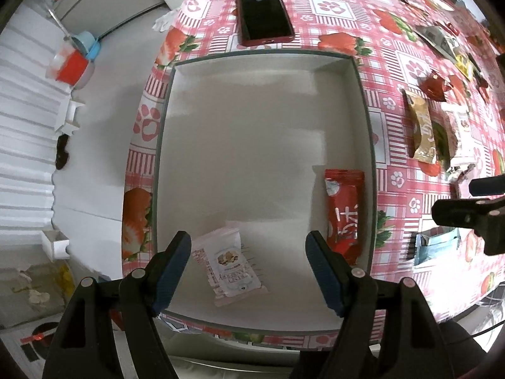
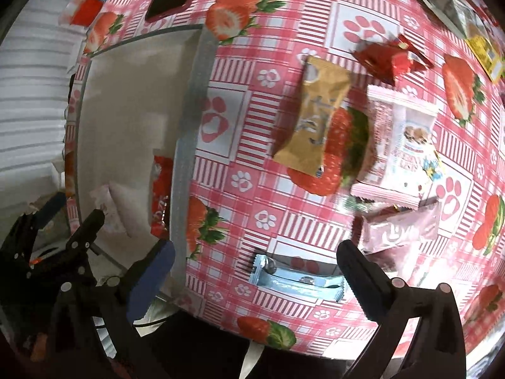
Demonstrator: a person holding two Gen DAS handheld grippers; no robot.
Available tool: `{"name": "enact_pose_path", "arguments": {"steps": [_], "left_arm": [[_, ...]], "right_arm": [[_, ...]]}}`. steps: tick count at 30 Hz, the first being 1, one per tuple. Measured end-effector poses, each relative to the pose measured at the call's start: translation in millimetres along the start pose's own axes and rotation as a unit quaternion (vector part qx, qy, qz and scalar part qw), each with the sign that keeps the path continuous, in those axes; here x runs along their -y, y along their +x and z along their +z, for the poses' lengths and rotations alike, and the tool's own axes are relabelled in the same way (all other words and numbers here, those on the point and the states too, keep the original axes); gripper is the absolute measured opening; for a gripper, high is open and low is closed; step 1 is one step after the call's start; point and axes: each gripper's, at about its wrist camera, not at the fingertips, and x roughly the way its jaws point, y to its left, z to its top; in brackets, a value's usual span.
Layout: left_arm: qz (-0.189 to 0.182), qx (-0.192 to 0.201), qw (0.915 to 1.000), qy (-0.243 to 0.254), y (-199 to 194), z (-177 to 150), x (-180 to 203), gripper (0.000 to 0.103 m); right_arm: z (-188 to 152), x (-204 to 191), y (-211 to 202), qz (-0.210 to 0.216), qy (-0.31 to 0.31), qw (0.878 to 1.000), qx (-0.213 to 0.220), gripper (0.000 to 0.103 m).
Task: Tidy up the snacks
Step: 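Lift both open tools away from the white tray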
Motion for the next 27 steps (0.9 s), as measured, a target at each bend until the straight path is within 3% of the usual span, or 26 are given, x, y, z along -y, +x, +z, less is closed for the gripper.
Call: {"name": "enact_pose_path", "arguments": {"steps": [27], "left_arm": [[0.021, 0.004, 0.9976, 0.066, -8, 9, 51, 0.078]], "right_arm": [[-22, 74, -7, 0.013, 0.077, 0.997, 0.006, 0.103]]}}
